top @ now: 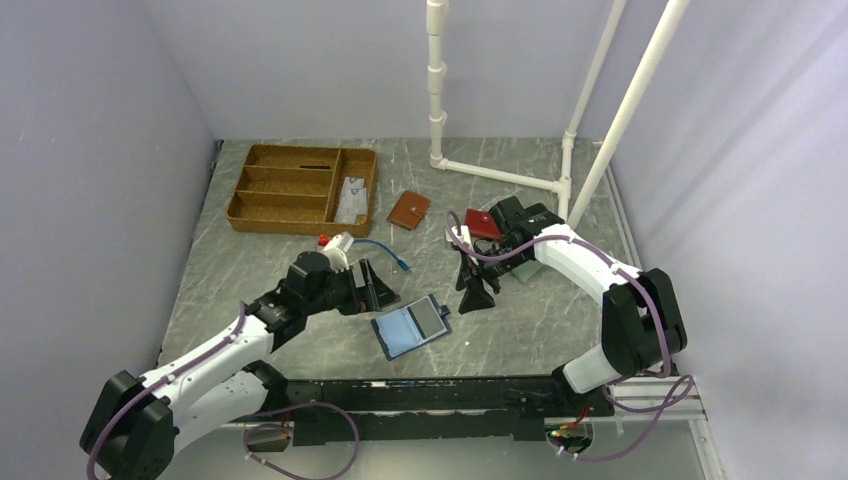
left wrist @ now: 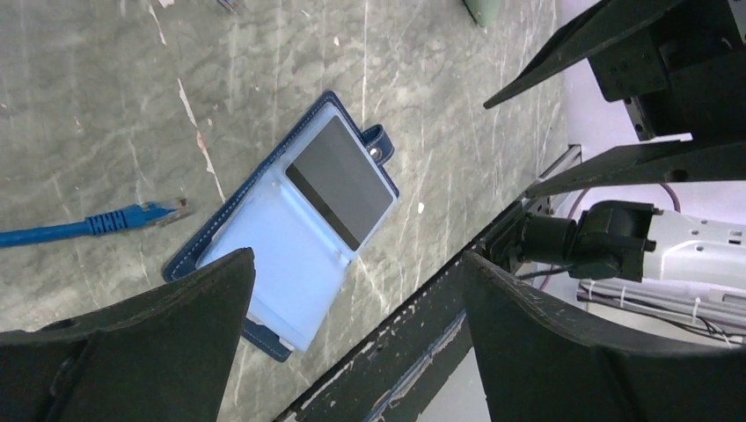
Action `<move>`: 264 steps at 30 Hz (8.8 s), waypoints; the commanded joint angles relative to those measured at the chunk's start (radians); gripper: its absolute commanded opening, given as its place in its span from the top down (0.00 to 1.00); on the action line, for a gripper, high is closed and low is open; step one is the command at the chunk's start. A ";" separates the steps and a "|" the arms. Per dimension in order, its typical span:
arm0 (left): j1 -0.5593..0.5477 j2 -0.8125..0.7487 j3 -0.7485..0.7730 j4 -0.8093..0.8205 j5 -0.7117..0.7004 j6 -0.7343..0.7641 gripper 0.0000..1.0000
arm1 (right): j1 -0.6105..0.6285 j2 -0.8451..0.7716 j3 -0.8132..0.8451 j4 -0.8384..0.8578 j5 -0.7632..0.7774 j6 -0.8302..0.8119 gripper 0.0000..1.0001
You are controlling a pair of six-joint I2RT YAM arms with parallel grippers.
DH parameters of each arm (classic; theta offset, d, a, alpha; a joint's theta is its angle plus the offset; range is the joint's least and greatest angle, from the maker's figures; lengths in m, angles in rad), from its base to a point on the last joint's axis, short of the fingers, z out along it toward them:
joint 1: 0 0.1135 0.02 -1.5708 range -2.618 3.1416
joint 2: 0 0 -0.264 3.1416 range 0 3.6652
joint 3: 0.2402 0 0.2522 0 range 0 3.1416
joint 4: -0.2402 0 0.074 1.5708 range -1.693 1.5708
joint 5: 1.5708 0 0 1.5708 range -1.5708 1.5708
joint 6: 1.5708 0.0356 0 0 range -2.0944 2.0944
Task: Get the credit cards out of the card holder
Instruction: Remove the credit card from the card holder.
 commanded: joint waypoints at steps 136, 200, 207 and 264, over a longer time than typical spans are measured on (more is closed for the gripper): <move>-0.117 0.014 0.390 -0.319 -0.305 0.096 0.24 | 0.090 0.210 0.021 0.360 -0.009 0.612 0.59; -0.187 0.588 -0.007 0.420 -0.127 -0.530 0.68 | 0.156 0.399 0.036 0.416 0.064 0.871 0.83; -0.187 0.550 0.000 0.354 -0.158 -0.515 0.88 | 0.161 0.405 0.042 0.411 0.095 0.867 0.84; -0.174 0.476 -0.123 0.963 0.138 0.111 0.98 | 0.142 0.351 0.184 0.038 -0.112 0.301 0.88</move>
